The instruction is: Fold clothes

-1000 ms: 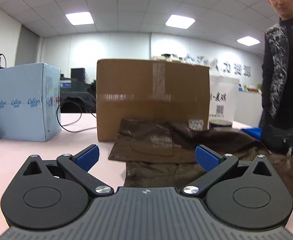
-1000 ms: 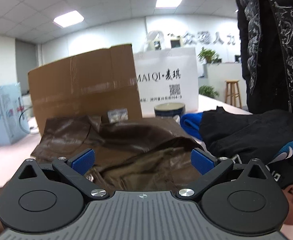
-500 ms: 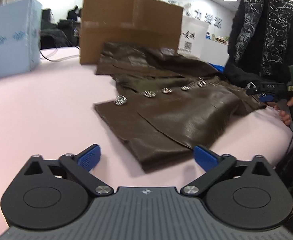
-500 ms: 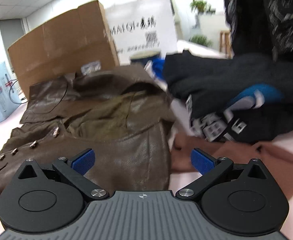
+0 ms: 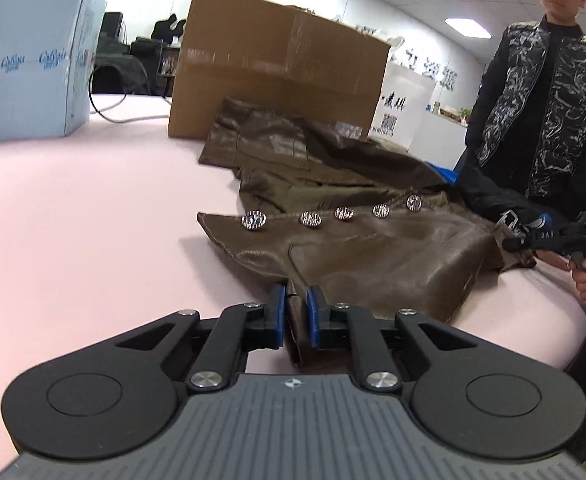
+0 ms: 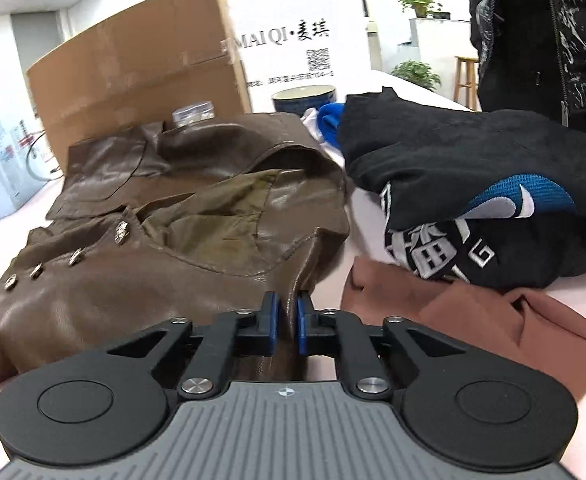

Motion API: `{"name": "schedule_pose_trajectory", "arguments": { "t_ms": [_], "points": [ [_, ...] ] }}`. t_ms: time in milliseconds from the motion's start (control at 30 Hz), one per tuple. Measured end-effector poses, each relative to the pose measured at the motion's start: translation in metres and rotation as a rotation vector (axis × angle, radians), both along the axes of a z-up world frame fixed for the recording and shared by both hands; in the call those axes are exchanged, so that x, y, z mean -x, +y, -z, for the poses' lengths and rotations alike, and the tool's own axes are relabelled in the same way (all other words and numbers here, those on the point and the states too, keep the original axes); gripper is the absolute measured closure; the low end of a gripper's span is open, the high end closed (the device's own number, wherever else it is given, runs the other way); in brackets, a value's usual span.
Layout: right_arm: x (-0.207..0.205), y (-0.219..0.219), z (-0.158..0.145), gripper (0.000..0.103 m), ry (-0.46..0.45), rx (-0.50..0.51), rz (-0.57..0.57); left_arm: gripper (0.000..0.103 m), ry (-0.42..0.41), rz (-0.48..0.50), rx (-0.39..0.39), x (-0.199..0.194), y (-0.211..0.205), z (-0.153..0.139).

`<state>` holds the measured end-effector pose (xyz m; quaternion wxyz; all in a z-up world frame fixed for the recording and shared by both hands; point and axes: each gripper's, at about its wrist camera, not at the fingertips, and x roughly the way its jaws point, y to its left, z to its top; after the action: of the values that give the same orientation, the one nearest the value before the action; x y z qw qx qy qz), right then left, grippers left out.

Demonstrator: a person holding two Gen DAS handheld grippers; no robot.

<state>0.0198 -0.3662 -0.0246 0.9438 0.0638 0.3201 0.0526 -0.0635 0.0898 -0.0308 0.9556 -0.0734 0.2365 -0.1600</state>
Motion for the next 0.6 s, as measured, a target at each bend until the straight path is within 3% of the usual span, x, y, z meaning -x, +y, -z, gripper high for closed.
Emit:
{"name": "schedule_pose_trajectory", "arguments": {
  "t_ms": [167, 300, 367, 433, 500, 600],
  "points": [
    [0.039, -0.002, -0.006, 0.097, 0.015, 0.035, -0.01, 0.094, -0.012, -0.022, -0.006, 0.021, 0.016, -0.01],
    [0.063, -0.009, -0.014, 0.096, 0.015, 0.064, -0.013, 0.092, -0.013, 0.031, -0.039, 0.041, 0.014, -0.022],
    [0.062, -0.011, -0.016, 0.085, 0.0, 0.085, -0.007, 0.086, -0.047, 0.043, -0.103, 0.041, 0.009, -0.028],
    [0.061, -0.008, -0.023, 0.042, -0.052, 0.122, 0.024, 0.07, -0.108, 0.031, -0.153, 0.035, 0.009, -0.039],
    [0.065, -0.002, -0.036, 0.032, -0.125, 0.154, 0.015, 0.047, -0.179, 0.02, -0.212, 0.028, 0.008, -0.053],
    [0.053, 0.013, -0.055, 0.032, -0.207, 0.211, -0.024, 0.037, -0.294, 0.023, -0.358, 0.002, 0.0, -0.073]
  ]
}}
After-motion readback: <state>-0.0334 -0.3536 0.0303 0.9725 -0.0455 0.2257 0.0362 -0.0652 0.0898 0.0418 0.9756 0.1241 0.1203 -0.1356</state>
